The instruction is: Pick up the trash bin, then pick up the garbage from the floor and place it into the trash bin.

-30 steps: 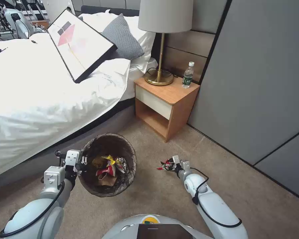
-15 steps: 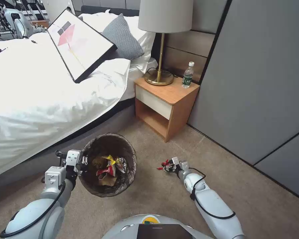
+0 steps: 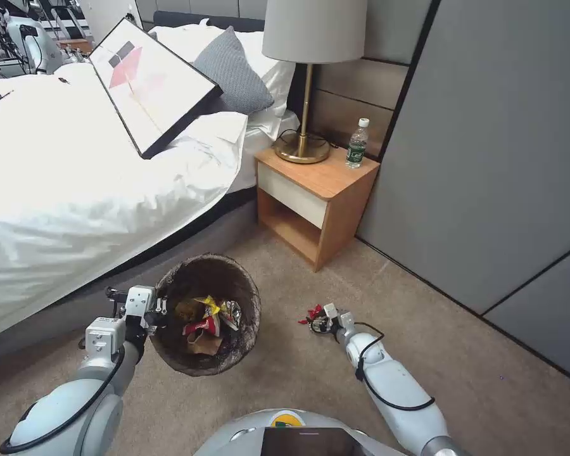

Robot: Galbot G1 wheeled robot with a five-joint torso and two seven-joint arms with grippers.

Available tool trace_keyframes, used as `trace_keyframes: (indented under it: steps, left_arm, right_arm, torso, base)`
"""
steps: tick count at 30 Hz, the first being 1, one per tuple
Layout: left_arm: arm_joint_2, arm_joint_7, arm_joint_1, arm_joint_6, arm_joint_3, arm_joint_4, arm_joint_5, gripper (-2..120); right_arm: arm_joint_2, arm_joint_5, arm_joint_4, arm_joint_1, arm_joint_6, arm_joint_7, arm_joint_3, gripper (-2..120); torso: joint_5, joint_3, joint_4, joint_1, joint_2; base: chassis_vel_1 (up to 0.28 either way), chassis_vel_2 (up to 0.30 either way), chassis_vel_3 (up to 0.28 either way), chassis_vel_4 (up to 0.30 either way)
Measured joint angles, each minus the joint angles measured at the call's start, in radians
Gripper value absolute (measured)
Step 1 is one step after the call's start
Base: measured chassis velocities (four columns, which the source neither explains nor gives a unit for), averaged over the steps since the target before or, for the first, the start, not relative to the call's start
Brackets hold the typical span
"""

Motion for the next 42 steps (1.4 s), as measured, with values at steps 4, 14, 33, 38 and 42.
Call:
trace_keyframes:
  steps: [4,14,33,38,42]
  left_arm:
    - [0.001,0.000,-0.001,0.000,0.000,0.000,0.000,3]
    - [0.006,0.002,-0.007,-0.001,0.002,0.000,-0.001,3]
    - [0.017,0.006,-0.026,-0.005,0.007,0.000,-0.004,3]
    - [0.019,0.007,-0.030,-0.006,0.008,0.000,-0.004,3]
    - [0.019,0.007,-0.032,-0.007,0.008,0.000,-0.005,3]
  right_arm:
    - [0.001,-0.008,0.000,-0.001,0.002,0.000,0.001,100]
    - [-0.002,-0.014,0.009,-0.005,0.004,0.000,0.003,100]
    - [0.005,-0.025,0.002,0.002,-0.005,-0.016,0.004,65]
    - [0.006,-0.025,0.005,-0.001,-0.006,-0.017,0.004,53]
    - [0.006,-0.025,0.006,-0.002,-0.006,-0.017,0.004,44]
  torso:
    - [0.0004,0.000,0.0001,0.000,0.000]
    - [0.0009,0.000,0.0003,0.000,0.000]
    - [0.0006,0.000,0.0002,0.000,0.000]
    - [0.0008,0.000,0.0004,0.000,0.000]
    - [0.0008,0.000,0.0001,0.000,0.000]
  base:
    - [0.000,0.000,0.000,0.000]
    - [0.000,0.000,0.000,0.000]
    - [0.000,0.000,0.000,0.000]
    - [0.000,0.000,0.000,0.000]
    - [0.000,0.000,0.000,0.000]
